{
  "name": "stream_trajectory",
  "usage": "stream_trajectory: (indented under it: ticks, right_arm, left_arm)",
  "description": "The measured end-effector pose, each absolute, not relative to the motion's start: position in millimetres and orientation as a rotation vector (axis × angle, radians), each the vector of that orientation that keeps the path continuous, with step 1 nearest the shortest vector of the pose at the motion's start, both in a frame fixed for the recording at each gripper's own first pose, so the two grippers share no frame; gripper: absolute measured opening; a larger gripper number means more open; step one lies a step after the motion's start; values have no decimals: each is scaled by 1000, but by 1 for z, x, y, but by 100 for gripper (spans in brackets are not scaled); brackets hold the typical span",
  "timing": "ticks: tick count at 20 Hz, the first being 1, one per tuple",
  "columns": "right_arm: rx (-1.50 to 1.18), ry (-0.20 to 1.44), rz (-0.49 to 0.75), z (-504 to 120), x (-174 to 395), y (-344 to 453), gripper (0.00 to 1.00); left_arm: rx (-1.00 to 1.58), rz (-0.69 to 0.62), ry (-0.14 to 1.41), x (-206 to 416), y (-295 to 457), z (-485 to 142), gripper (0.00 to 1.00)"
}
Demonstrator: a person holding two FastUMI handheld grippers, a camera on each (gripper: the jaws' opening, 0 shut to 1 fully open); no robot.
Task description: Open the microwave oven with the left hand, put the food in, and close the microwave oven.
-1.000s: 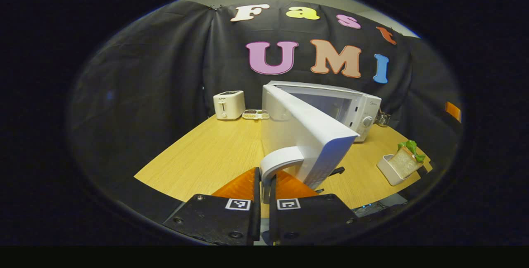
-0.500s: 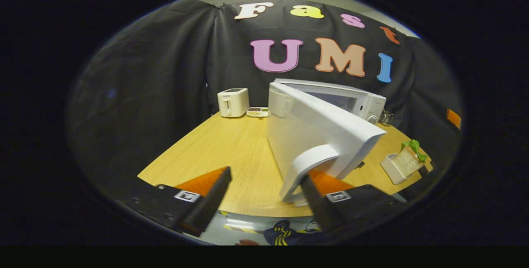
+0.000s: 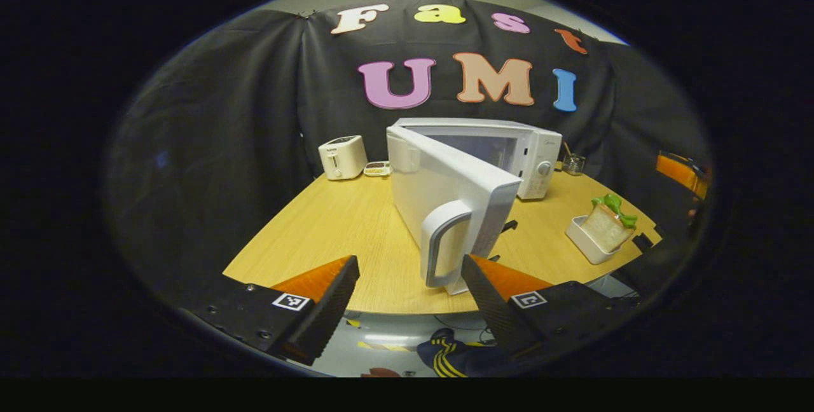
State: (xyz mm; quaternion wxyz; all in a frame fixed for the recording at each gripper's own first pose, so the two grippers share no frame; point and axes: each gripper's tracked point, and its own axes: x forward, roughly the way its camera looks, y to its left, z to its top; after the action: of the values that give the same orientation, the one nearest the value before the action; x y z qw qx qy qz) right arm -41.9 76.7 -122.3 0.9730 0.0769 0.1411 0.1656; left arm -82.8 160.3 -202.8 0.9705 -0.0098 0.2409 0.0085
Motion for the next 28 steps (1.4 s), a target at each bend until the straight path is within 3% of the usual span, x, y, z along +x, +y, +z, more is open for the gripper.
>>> stream_trajectory:
  ticks: [4, 6, 13, 22, 24, 25, 26, 27, 28]
  right_arm:
    - [134, 311, 321, -139, -44, 77, 96]
    - [116, 344, 302, -156, -46, 76, 93]
    - [145, 585, 256, -251, -63, 85, 97]
    - [196, 766, 198, -329, -78, 89, 93]
    - [213, 777, 200, -330, -77, 91, 62]
    - [219, 778, 193, -327, -78, 91, 57]
    - [227, 786, 205, -327, -77, 94, 34]
    - [221, 791, 208, -328, -81, 95, 40]
    - [210, 777, 201, -323, -79, 92, 34]
  left_arm:
    - [-1, 36, 403, -82, 169, -154, 98]
    - [-7, 46, 341, -76, 171, -125, 100]
    - [-29, 56, 172, -53, 153, -53, 99]
    - [-59, 45, 81, -13, 145, -15, 98]
    - [-52, 49, 100, -8, 145, -20, 99]
    - [-44, 47, 102, -5, 145, -20, 98]
    - [-37, 40, 99, -4, 143, -18, 99]
    - [-32, 37, 99, -1, 142, -19, 98]
    - [-28, 33, 99, 2, 141, -18, 98]
